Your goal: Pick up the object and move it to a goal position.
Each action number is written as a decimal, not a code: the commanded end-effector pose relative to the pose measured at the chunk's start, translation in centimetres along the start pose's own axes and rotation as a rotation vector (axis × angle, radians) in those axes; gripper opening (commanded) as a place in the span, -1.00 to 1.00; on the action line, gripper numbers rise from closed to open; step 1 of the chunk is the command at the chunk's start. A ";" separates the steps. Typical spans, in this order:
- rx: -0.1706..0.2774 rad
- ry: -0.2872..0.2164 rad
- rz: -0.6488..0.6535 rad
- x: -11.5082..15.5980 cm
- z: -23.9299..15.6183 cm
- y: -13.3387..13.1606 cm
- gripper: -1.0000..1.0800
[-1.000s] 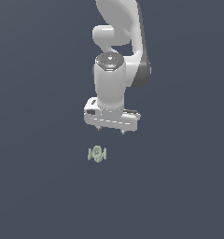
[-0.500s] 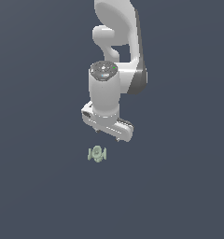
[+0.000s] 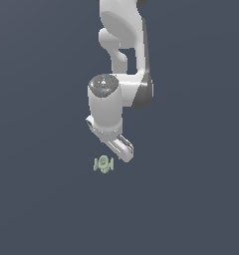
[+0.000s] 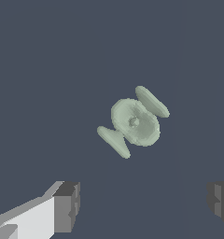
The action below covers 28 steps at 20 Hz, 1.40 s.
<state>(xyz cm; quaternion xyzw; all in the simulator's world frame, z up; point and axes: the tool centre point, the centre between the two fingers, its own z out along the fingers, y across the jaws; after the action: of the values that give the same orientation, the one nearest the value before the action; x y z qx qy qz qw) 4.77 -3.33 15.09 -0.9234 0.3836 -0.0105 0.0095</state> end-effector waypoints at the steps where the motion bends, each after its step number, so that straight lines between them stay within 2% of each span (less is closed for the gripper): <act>1: -0.002 -0.002 0.077 0.5 0.4 0.1 0.92; 18: -0.021 -0.006 0.571 3.3 3.0 0.5 0.92; 28: -0.028 -0.003 0.733 4.2 3.8 0.6 0.92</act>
<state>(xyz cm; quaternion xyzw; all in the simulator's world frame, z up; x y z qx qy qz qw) 7.37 -6.63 11.41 -0.7308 0.6826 0.0000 0.0008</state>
